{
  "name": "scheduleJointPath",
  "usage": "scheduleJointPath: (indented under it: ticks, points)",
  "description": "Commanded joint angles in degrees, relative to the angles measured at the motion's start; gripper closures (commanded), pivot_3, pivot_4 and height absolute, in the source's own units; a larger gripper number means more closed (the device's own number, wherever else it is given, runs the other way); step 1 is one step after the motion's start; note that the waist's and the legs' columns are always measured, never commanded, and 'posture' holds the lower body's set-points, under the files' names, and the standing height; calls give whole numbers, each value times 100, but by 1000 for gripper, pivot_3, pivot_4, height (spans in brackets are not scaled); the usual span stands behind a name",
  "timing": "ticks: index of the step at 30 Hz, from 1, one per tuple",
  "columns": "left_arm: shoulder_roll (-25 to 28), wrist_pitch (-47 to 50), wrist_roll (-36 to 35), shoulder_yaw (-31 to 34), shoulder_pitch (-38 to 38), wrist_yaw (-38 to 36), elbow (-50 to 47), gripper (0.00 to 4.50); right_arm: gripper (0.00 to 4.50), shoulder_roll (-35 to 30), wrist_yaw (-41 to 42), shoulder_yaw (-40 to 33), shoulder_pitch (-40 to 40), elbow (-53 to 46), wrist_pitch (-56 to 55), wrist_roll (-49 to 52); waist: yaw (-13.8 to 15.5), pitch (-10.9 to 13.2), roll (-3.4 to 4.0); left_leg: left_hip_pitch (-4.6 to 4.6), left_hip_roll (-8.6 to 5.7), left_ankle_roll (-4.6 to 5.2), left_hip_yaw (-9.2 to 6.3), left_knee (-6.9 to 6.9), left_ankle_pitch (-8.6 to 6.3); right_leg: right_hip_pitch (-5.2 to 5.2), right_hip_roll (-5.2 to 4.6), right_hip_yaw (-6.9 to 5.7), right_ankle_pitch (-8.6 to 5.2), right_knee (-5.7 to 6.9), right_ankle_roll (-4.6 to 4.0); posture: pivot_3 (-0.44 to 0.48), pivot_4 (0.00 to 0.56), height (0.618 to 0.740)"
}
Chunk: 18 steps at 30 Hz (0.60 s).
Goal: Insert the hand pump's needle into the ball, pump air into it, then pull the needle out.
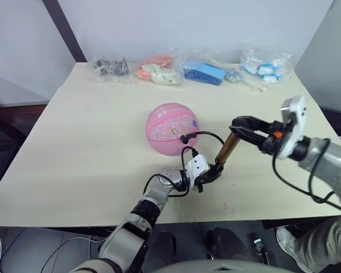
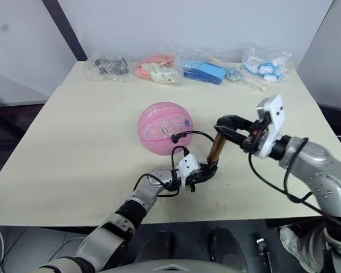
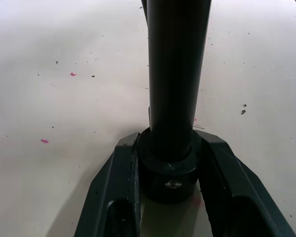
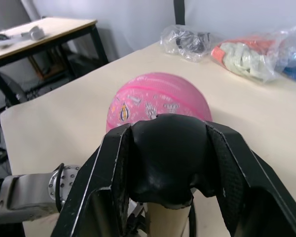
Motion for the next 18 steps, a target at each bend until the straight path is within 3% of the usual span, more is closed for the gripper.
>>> scheduleJointPath:
  ticks: [1,7,13,18]
  points:
    - [276,299,304,-147,421,-129,602,3387,2816,371,118,1135,576,1361,-370,-1313,-6,-25,4,3,4,0,-3,0,0,0,6,-1,0,0,0,0,150,740]
    - [267,316,289,-126,356,-124,597,3387,2816,638,562,1488,994,1906,-1029,-2005,-7,-86,9,10,23,-2,-7,-4,-2,20,35,2,-5,3,-9,0,150,740]
    - [272,350,298,-141,368,-152,546,3387,2816,182,609,508,532,687,-515,-1255,15,-70,29,77,55,-56,-10,-5,-35,60,49,-3,-35,3,-60,0,150,740]
    - [224,445,302,-157,383,-156,443,3387,2816,-470,477,-637,-354,-151,432,131,46,-8,103,27,36,-64,-2,-1,-39,20,43,4,-26,-1,-37,0,150,740]
